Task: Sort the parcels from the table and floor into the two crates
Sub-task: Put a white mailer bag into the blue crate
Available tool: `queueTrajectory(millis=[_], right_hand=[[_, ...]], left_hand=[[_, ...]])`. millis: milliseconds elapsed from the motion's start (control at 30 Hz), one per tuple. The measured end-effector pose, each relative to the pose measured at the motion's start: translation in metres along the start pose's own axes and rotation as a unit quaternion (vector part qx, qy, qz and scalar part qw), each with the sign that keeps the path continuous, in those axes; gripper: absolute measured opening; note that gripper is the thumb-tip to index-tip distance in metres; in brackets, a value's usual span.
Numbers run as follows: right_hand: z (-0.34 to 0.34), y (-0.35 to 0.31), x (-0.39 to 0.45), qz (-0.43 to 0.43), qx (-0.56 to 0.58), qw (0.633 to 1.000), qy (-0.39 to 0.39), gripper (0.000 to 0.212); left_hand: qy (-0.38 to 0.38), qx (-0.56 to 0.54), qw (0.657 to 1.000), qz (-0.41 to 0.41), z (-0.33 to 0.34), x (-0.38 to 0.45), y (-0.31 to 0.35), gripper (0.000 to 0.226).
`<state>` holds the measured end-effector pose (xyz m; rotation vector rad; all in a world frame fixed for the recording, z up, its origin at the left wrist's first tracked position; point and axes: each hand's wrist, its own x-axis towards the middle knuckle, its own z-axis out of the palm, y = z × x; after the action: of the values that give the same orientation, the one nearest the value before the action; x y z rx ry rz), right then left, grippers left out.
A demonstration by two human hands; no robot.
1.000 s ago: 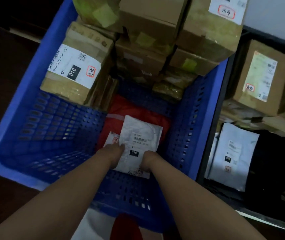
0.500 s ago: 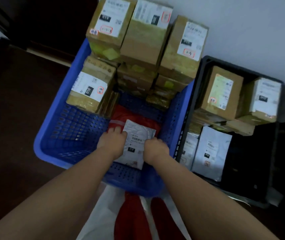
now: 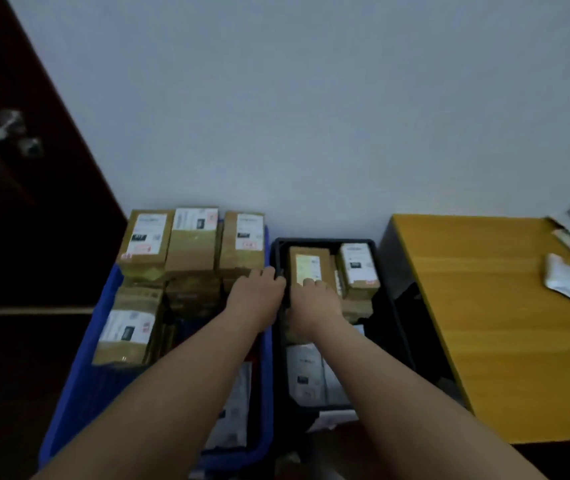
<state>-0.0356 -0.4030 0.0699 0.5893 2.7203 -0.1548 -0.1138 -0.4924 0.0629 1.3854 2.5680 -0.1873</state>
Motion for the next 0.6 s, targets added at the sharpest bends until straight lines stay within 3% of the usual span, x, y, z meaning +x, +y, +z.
queueTrajectory(millis=[133, 367, 600], right_hand=[[-0.026, 0.045, -0.031, 0.082, 0.014, 0.996, 0.044, 0.040], [-0.018, 0.114, -0.089, 0.201, 0.062, 0.976, 0.049, 0.043], [-0.025, 0.205, -0.108, 0.251, 0.075, 0.962, 0.078, 0.046]], left_hand=[[0.040, 0.040, 0.996, 0.073, -0.038, 0.013, 0.040, 0.041], [0.067, 0.067, 0.978, 0.184, -0.067, 0.019, 0.114, 0.037], [0.067, 0.053, 0.969, 0.231, -0.086, 0.057, 0.204, 0.034]])
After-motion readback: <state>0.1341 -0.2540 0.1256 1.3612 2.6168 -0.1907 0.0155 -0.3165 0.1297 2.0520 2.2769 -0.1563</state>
